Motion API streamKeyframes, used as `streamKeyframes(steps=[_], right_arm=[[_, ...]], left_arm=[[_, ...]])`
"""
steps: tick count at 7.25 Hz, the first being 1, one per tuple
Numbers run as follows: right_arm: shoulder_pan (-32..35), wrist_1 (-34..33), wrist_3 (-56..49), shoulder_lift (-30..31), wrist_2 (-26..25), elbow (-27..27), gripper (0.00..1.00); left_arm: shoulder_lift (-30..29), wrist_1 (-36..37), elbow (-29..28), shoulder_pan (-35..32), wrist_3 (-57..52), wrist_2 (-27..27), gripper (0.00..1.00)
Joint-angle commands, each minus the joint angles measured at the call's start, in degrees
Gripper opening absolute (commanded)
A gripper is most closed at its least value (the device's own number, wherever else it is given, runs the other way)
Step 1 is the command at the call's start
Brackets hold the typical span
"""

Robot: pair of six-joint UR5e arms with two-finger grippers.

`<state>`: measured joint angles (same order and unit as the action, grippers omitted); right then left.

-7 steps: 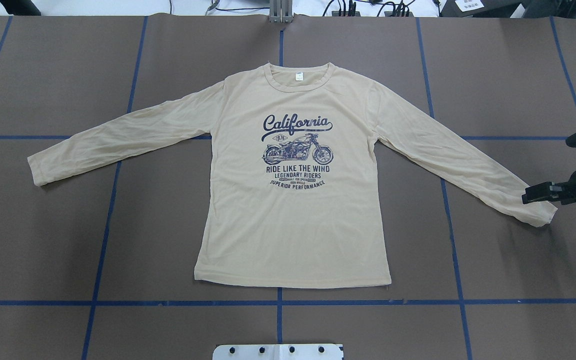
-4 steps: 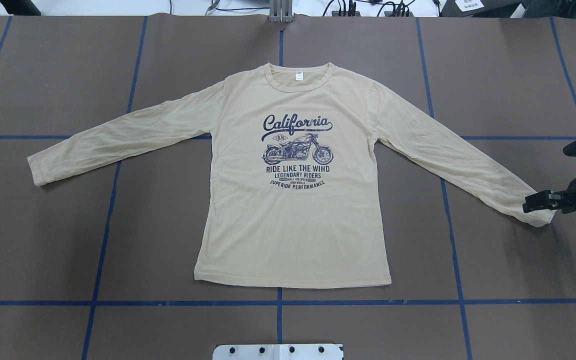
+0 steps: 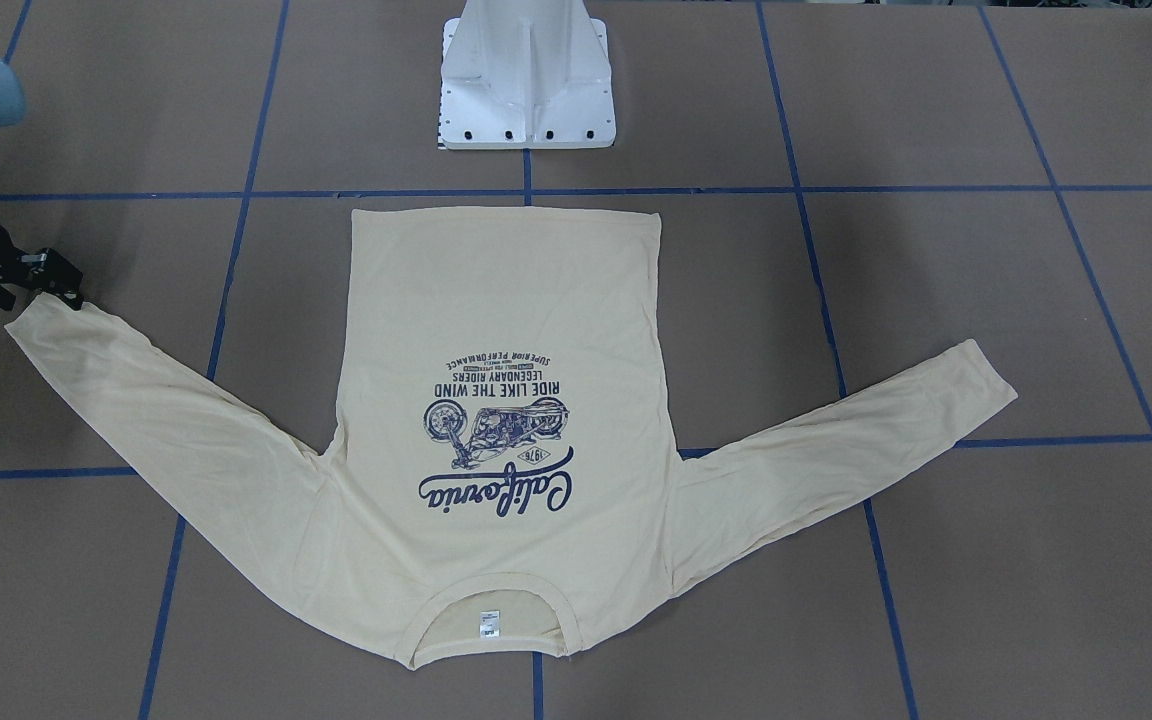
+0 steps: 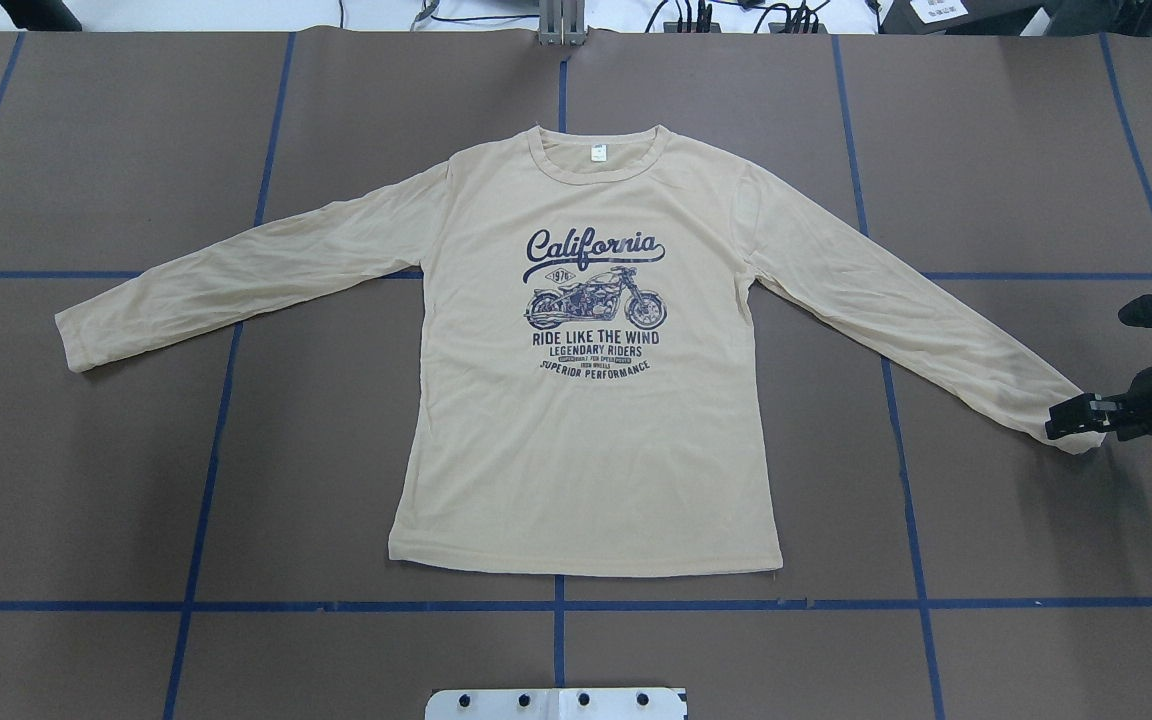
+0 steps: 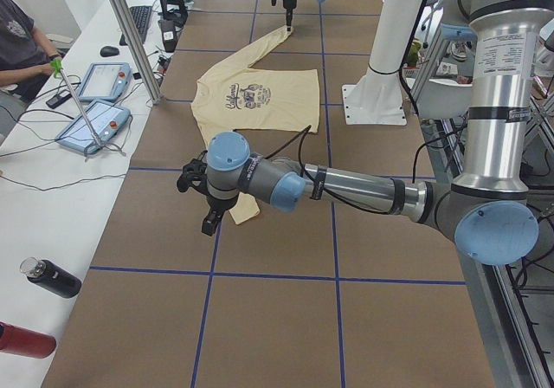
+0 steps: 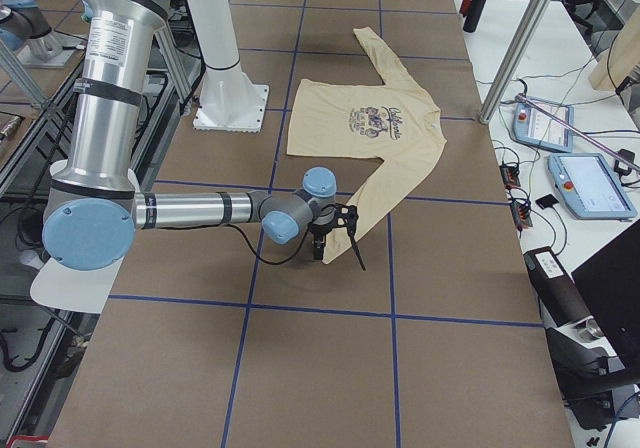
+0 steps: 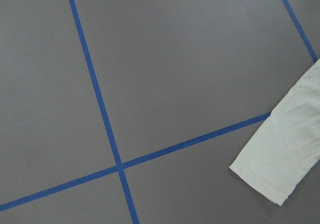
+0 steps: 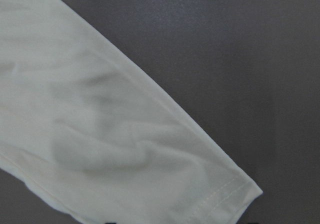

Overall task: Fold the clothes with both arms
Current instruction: 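Move the right gripper to the nearest sleeve cuff and grasp it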

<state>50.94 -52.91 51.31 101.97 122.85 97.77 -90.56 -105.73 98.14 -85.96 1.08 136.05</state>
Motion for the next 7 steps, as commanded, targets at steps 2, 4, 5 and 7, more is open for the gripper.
streamKeyframes(steps=[2, 4, 5, 7], right_arm=[[-0.3, -0.1, 0.1, -0.4, 0.1, -0.8, 0.66], [-0.3, -0.3, 0.1, -0.3, 1.3, -0.9, 0.67], [-0.3, -0.1, 0.1, -0.3, 2.6, -0.8, 0.67], [-0.2, -0.2, 0.1, 0.1, 2.7, -0.9, 0.71]], left_arm=[[-0.1, 0.0, 0.1, 0.0, 0.1, 0.1, 1.0], [-0.1, 0.0, 0.3, 0.0, 0.5, 0.1, 1.0], [-0.1, 0.0, 0.2, 0.0, 0.5, 0.1, 1.0], [-0.1, 0.0, 0.3, 0.0, 0.5, 0.1, 1.0]])
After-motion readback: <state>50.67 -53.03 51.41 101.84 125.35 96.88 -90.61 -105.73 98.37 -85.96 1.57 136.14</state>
